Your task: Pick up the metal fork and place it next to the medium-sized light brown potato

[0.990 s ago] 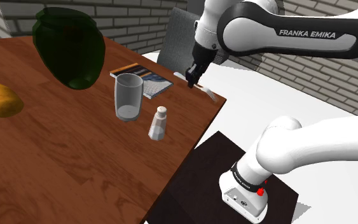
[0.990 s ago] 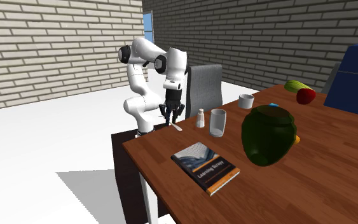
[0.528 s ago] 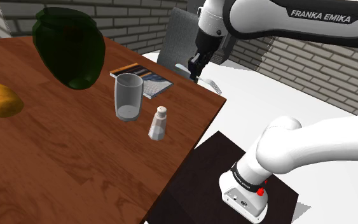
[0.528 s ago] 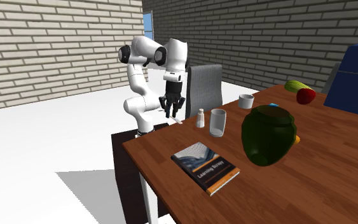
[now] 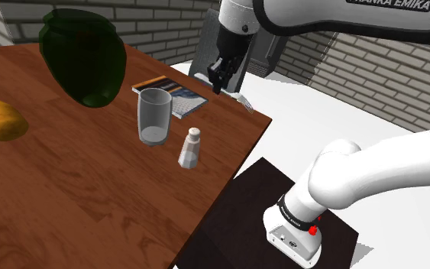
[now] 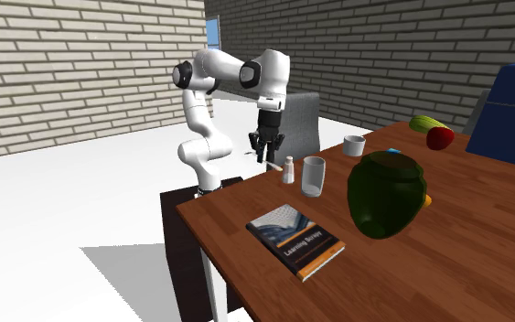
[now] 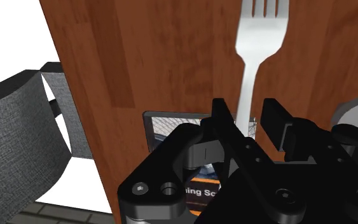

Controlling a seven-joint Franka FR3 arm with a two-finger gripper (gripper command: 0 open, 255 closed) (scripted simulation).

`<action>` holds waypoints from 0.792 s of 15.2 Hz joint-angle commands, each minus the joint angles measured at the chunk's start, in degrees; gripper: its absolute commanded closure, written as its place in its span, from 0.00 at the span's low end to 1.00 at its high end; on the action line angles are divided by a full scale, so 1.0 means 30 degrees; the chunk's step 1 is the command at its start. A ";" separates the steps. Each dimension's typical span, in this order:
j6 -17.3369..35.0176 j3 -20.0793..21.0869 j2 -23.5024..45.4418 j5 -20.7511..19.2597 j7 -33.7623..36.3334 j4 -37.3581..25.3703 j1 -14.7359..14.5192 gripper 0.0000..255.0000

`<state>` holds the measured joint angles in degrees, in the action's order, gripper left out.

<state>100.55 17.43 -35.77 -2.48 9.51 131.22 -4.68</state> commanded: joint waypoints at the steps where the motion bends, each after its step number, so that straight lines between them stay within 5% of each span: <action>1: -0.0108 0.0823 0.0673 0.0230 0.0931 -0.0688 -0.0142 1.00; 12: -0.0858 0.5692 0.6483 -0.0481 0.6542 -0.6363 -0.0218 1.00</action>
<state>97.91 33.09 -18.92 -2.99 27.43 114.24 -5.61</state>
